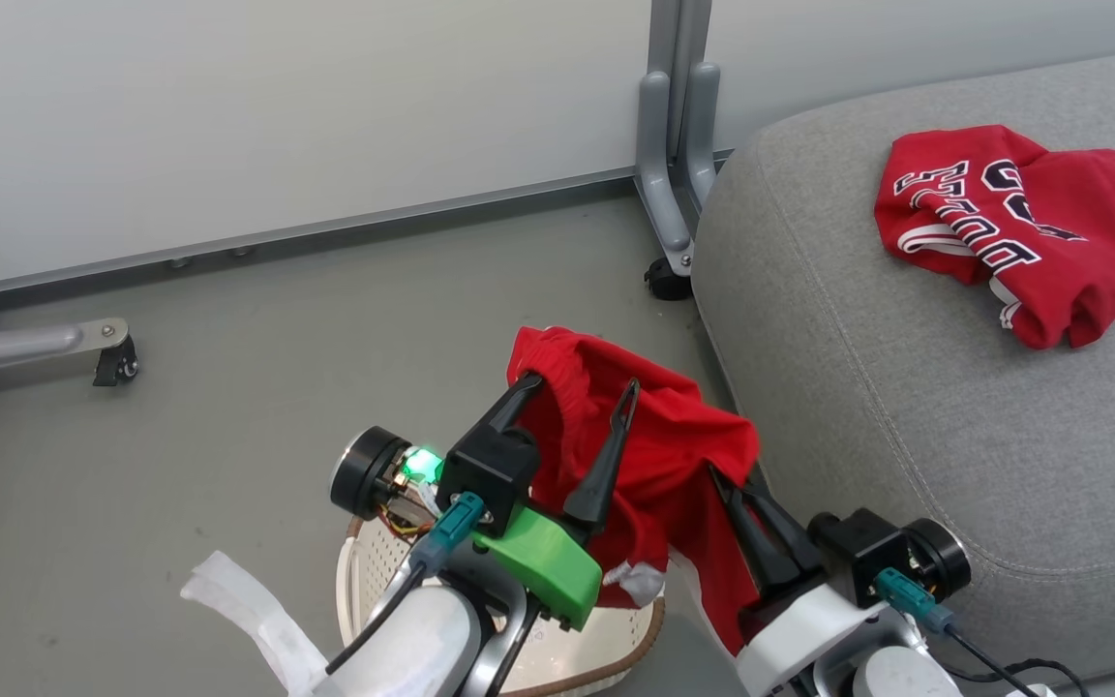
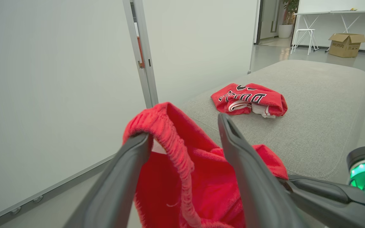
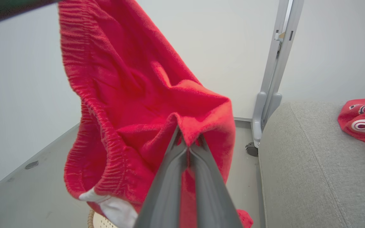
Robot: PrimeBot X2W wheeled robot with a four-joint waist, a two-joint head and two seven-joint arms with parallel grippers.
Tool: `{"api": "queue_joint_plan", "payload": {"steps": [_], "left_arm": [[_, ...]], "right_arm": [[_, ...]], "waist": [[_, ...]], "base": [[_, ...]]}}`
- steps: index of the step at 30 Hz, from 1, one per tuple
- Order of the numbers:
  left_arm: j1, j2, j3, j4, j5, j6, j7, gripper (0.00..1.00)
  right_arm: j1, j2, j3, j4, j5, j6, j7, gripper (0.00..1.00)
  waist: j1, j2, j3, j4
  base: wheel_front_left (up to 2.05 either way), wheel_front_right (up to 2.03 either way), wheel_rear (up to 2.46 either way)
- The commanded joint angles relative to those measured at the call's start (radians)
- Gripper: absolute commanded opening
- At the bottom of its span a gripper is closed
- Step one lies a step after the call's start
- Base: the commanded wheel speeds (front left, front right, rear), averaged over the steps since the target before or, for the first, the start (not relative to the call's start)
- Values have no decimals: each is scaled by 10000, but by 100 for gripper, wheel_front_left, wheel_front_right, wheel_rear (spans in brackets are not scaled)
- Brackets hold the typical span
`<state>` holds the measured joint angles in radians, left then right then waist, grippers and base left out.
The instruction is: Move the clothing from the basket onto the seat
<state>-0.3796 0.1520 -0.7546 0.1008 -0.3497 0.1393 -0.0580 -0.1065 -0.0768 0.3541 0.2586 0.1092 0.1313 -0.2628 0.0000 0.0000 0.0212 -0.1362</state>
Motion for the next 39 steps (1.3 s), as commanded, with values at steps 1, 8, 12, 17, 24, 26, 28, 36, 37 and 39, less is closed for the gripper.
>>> {"api": "queue_joint_plan", "payload": {"steps": [1, 8, 12, 17, 24, 26, 28, 36, 37, 39], "left_arm": [[-18, 106, -13, -32, 14, 33, 22, 100], [-18, 208, 3, -107, -1, 118, 73, 100], [27, 445, 53, -166, 81, 184, 110, 100], [143, 759, 203, -255, 107, 291, 154, 100], [28, 1241, 406, -513, 159, 374, 289, 100], [-57, 1403, 458, -566, 189, 385, 348, 100], [-169, 1501, 510, -633, 218, 387, 398, 100], [-753, 1612, 266, -750, 342, 41, 644, 100], [-875, 1583, 201, -707, 359, -52, 688, 100], [-1075, 1539, 78, -616, 380, -229, 733, 100]], "right_arm": [[122, 0, -152, -57, -65, -10, -30, 0], [176, 154, -1290, -210, -224, -10, -31, 0], [144, 181, -2000, -419, -343, -10, -31, 0], [160, 218, -2842, -806, -452, -10, -30, 0], [216, 257, -3666, -1461, -515, -10, -31, 0], [245, 258, -3726, -1633, -368, -10, -31, 0], [292, 259, -3729, -1773, -221, -10, -31, 0], [462, 267, -4029, -2283, 332, -9, -31, 0], [511, 266, -4100, -2359, 394, -9, -31, 0], [560, 263, -4201, -2491, 503, -10, -30, 0]], "waist": [[0, 0, 26, -30], [0, 0, 261, -303], [0, 0, 509, -693], [0, 0, 852, -1371], [0, 0, 1466, -2599], [0, 0, 1649, -2966], [0, 0, 1830, -3325], [0, 0, 2622, -4069], [0, 0, 2744, -4087], [0, 0, 2948, -4109]], "base": [[0, 0, 0], [0, 0, 0], [0, 0, 0], [0, 0, 0], [0, 0, 0], [0, 0, 0], [0, 0, 0], [0, 0, 0], [0, 0, 0], [0, 0, 0]]}}
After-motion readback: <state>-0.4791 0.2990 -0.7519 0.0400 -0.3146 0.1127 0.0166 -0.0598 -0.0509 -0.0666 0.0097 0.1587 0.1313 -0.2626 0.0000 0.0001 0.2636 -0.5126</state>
